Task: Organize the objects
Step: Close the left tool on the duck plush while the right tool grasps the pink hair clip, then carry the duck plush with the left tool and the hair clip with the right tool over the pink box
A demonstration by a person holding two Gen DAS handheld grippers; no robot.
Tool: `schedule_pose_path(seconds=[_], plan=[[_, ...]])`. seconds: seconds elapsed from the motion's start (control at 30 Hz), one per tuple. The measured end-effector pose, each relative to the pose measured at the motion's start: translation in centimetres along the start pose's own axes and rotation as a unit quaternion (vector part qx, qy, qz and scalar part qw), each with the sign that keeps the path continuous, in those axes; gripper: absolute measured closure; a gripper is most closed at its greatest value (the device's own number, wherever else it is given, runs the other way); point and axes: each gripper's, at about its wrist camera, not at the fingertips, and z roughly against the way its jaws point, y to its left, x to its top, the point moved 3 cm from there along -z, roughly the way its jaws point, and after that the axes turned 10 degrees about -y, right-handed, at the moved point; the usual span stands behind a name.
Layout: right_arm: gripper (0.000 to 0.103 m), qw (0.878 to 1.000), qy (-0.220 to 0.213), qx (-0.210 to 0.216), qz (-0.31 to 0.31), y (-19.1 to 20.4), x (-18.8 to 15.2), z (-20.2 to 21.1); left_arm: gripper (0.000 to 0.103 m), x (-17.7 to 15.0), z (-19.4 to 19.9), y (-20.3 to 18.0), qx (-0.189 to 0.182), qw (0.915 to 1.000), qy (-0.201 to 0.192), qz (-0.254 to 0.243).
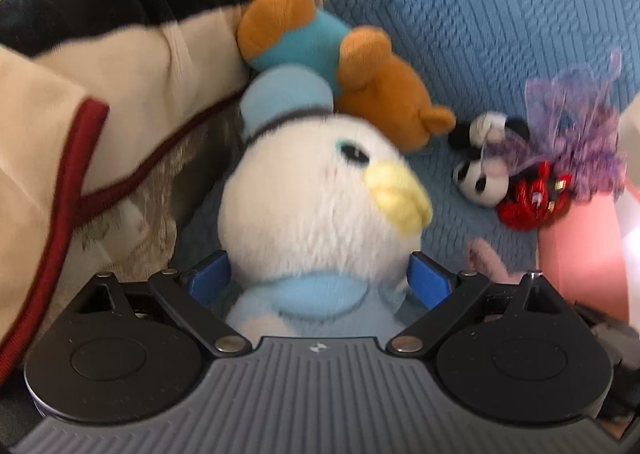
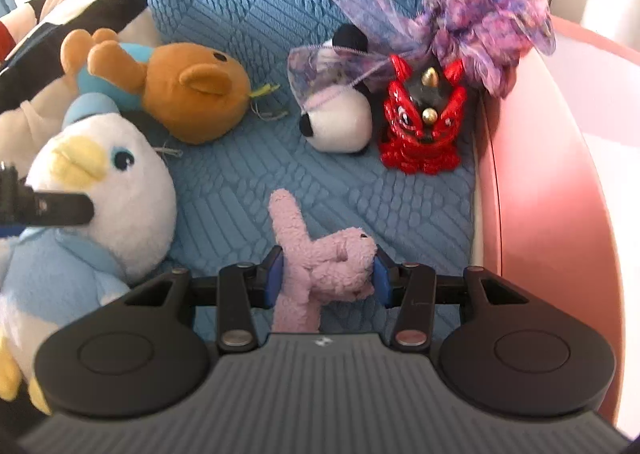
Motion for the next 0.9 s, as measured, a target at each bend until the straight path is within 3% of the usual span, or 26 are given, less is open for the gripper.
schedule_pose_path(seconds=[0.27,0.7,0.9], plan=[[0.055,1.0,0.004,-0.018,-0.008,0.1,-0.6,0.5,0.006,-1.4,-2.6,1.2,-0.023,0.996,0.068,0.053],[0.055,0.999,-0.002,-0.038,-0.031,1.1,-1.4,3.6,0.008,-1.4,-2.1,1.6,-0.041,0.9962,0.053,0.055],[0.055,0.999,0.007,-0.029,-0.023,1.7,-0.7,4.8,0.017,-1.5,-0.8,2.1,-0.049,0.9958,0.038,0.067]])
